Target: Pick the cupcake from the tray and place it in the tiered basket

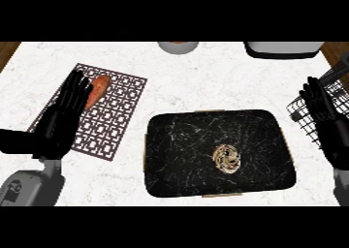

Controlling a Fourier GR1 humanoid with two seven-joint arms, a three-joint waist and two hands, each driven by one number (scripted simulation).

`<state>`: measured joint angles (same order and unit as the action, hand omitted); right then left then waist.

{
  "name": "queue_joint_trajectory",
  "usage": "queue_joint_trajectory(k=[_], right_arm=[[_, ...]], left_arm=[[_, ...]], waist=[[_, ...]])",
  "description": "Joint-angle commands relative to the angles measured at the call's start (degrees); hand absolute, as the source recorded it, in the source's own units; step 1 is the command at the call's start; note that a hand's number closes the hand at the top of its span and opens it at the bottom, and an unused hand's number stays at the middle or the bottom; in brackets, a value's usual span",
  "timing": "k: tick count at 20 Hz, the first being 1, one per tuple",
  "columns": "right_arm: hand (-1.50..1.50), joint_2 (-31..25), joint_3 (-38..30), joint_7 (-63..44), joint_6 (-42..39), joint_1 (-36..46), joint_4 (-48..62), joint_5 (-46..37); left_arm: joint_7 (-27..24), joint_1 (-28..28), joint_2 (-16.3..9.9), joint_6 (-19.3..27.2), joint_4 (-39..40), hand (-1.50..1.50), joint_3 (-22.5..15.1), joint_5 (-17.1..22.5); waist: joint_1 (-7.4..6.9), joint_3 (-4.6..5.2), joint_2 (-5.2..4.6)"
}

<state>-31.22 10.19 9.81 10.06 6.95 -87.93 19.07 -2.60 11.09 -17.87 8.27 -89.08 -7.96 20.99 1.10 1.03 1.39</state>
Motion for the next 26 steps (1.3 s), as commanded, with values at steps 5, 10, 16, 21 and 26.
queue_joint_trajectory(k=[5, 10, 16, 21, 26], right_arm=[[1.50, 5.37, -8.38, 4.61, -15.86, 6.42, -1.24, 21.05], [-1.50, 12.95, -6.47, -1.89, -21.51, 3.03, 5.88, 32.10], [-1.50, 3.50, -10.45, -0.53, -49.61, -1.57, 7.98, 40.15], [-1.50, -8.78, -15.99, -0.04, -53.11, -1.43, 5.06, 29.00], [-1.50, -20.48, -18.92, -0.83, -53.65, 1.54, -4.74, 13.29]], left_arm=[[1.01, 0.67, -0.69, 7.87, 0.46, 0.00, -2.78, -10.58], [1.07, -0.87, 1.23, 9.32, 1.72, 0.00, -5.15, -12.65], [1.08, -2.21, 3.75, 12.97, 2.42, 0.00, -7.79, -16.94], [3.27, -2.93, 4.36, 14.73, 0.19, 0.00, -8.58, -18.34], [3.43, -1.45, 3.24, 14.02, 2.70, 0.00, -5.95, -17.08]], waist=[[-1.59, -1.49, -1.35], [-2.20, -1.55, -1.97], [-0.66, -1.19, -1.46], [-0.59, -1.09, -1.02], [0.86, -0.83, -0.61]])
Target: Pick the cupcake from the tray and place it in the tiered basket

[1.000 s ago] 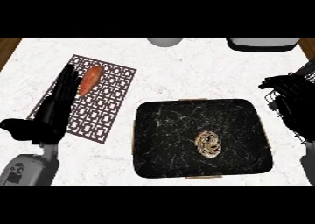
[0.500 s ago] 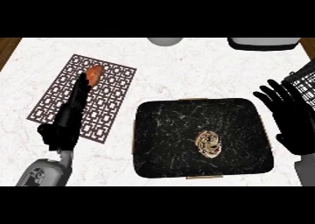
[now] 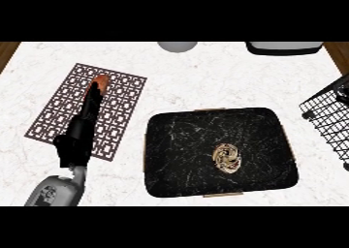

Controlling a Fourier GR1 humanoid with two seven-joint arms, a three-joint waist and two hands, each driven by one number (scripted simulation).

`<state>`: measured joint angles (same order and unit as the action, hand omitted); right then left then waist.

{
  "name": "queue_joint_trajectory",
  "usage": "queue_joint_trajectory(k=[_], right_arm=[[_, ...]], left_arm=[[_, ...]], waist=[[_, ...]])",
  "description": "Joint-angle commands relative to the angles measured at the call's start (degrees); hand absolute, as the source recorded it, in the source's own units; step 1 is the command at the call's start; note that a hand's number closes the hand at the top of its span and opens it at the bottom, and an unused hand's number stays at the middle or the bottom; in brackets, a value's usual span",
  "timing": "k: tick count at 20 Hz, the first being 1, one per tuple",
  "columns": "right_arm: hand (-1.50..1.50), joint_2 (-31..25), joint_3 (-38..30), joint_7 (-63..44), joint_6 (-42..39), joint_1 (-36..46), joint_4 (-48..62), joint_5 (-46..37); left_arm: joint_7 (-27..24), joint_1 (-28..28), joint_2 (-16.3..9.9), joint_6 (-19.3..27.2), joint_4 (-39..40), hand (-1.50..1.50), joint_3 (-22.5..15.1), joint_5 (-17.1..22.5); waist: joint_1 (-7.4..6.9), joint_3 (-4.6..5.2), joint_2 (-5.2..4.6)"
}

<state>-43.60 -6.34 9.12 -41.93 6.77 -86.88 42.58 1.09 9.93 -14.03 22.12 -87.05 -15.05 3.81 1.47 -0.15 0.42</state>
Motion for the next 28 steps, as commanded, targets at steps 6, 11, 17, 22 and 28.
queue_joint_trajectory(k=[6, 11, 17, 22, 28], right_arm=[[-1.50, -13.55, -0.75, -5.43, 3.41, 4.51, -20.24, -25.35], [-1.50, -13.24, 5.38, -20.87, 9.09, 7.34, -31.61, -25.50], [-1.50, -9.47, 12.25, -37.21, 13.17, 6.18, -45.98, -25.81], [-1.50, -7.69, 12.82, -42.20, 7.87, 10.99, -44.29, -25.45], [-1.50, -4.20, 18.80, -47.75, 5.87, 7.05, -47.31, -32.23]], left_arm=[[0.47, 0.37, -0.05, -0.22, 0.00, 0.00, 0.28, -0.31], [1.32, 1.12, 1.23, -0.54, 0.00, 0.00, -0.55, -0.97], [1.78, 0.20, 0.82, -1.26, -1.95, 0.00, 0.31, -2.15], [2.06, -1.99, 2.04, -1.89, -4.43, 0.00, 0.25, -3.61], [-2.19, -2.17, 4.51, -1.98, 0.85, 0.00, 1.17, -4.88]], waist=[[-0.30, 0.31, 0.18], [-1.51, 0.30, -0.29], [-1.50, 0.24, -0.25], [-1.77, 0.20, -0.33], [-1.28, 0.17, -0.37]])
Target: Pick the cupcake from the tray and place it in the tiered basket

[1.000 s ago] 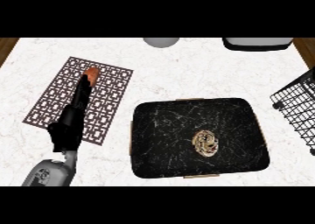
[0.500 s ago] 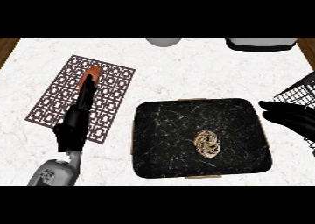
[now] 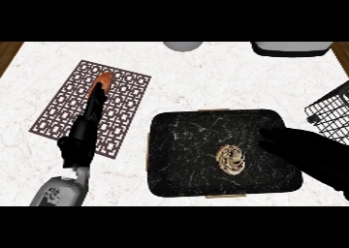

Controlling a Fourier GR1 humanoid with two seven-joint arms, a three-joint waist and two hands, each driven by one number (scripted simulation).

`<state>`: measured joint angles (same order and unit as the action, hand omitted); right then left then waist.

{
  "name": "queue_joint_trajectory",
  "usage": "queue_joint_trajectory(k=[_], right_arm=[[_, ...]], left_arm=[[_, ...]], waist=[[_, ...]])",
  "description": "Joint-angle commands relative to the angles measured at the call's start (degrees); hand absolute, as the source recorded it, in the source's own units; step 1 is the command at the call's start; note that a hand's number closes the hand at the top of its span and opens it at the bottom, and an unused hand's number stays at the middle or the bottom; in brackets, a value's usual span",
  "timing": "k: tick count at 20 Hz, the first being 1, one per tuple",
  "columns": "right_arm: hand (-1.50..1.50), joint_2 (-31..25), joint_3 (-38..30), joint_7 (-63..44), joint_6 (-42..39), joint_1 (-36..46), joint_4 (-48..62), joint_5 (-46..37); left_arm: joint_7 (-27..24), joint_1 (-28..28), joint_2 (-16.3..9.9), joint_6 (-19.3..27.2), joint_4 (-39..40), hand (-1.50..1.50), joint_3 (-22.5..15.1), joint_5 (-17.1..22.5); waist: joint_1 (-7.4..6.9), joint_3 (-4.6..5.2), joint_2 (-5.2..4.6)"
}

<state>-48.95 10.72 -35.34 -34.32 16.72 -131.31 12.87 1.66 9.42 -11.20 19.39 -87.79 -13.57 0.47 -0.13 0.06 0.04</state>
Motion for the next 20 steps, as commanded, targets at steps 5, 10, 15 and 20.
queue_joint_trajectory(k=[5, 10, 15, 20], right_arm=[[-1.50, 2.33, -0.93, -5.50, -7.26, -1.80, -0.86, -1.91], [-1.50, 6.21, 1.48, -2.98, -9.74, -1.54, 1.22, -11.80], [-1.50, 10.34, 4.14, -5.85, -11.05, 1.14, 2.01, -16.75], [-1.50, 10.57, 1.84, 5.74, -15.40, -2.73, 2.67, -23.70]], left_arm=[[-0.83, 1.00, 0.64, -2.41, 2.01, 0.00, 2.70, -0.75], [1.30, 3.48, 0.20, -4.31, 2.23, 0.00, 5.34, 0.16], [0.64, 1.92, 4.74, -0.45, 2.13, 0.00, 1.66, -5.23], [-3.30, -1.55, 3.98, -3.71, 1.79, 0.00, 3.42, -3.81]], waist=[[0.26, -0.04, -0.02], [0.16, -0.06, -0.08], [-0.04, -0.03, -0.04], [0.04, -0.07, -0.05]])
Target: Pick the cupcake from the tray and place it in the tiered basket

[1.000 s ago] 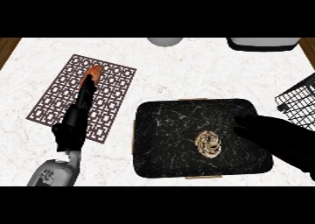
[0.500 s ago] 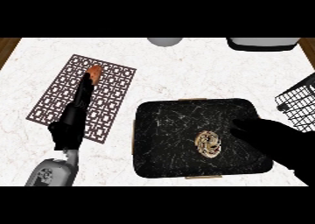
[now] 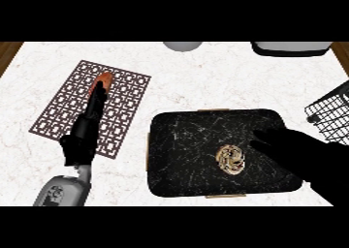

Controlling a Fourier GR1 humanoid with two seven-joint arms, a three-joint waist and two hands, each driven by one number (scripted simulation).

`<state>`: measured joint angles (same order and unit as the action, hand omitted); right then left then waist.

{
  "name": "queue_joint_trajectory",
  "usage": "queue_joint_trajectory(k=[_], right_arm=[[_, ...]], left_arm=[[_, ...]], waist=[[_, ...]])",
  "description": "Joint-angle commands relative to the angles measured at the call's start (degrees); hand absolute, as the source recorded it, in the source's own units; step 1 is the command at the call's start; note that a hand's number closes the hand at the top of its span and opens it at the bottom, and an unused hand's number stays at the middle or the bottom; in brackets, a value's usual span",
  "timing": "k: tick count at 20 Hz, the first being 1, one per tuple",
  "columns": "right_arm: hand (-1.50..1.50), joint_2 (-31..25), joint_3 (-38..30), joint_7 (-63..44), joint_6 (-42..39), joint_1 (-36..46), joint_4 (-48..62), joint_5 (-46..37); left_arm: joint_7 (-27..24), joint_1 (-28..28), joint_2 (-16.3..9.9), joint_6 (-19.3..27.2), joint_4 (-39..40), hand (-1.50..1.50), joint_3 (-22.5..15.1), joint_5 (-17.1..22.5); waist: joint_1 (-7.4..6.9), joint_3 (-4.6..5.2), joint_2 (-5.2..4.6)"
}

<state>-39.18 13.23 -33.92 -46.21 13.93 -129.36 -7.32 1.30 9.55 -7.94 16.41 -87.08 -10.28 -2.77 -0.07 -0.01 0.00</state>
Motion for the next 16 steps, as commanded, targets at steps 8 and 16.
queue_joint_trajectory(k=[8, 16], right_arm=[[-1.50, 3.12, 2.91, 17.42, 1.60, -3.67, 3.63, -22.71], [-1.50, 6.37, 1.72, 20.84, 4.38, -5.39, 10.69, -29.85]], left_arm=[[-1.00, -1.74, 0.90, -2.13, -0.03, 0.00, 1.40, -1.32], [4.39, -3.05, 1.13, -2.92, -6.58, 0.00, 1.74, -2.58]], waist=[[0.06, -0.03, -0.03], [0.01, -0.01, 0.02]])
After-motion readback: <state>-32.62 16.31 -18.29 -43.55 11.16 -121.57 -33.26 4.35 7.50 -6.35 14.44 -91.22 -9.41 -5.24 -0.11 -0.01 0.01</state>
